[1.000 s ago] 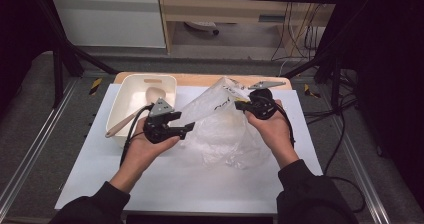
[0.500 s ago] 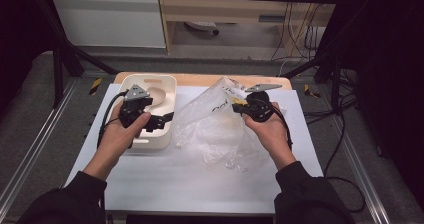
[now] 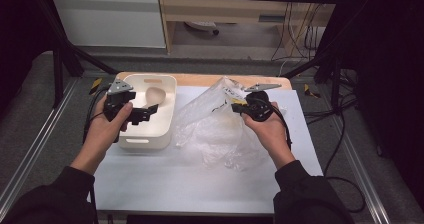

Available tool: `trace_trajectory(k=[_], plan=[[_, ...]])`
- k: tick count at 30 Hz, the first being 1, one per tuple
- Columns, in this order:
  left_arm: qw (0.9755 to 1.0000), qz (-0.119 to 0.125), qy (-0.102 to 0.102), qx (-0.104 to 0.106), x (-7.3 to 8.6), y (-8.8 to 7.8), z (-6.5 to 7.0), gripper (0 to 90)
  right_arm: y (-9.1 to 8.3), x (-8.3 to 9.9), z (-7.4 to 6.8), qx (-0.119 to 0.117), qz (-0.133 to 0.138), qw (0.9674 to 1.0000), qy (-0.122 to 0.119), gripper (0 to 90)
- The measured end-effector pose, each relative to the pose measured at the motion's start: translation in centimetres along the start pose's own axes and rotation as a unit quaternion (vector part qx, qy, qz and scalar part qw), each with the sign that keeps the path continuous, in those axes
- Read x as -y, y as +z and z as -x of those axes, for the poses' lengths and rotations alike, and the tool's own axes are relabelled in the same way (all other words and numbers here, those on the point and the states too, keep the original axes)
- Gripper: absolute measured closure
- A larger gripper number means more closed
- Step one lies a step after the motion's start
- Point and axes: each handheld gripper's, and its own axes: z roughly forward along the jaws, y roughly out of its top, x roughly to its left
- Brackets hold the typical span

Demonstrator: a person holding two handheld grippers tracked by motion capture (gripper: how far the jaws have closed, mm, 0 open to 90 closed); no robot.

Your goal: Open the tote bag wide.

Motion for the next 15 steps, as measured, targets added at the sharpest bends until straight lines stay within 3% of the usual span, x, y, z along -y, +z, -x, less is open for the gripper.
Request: trace_trajectory(k=[15], plan=[[0.9996, 0.002, -0.018, -0.023, 0.6, -1.4, -2.8, 7.3, 0.6, 0.1, -0.5, -0.004, -0.004, 1.0, -0.006, 90.0]])
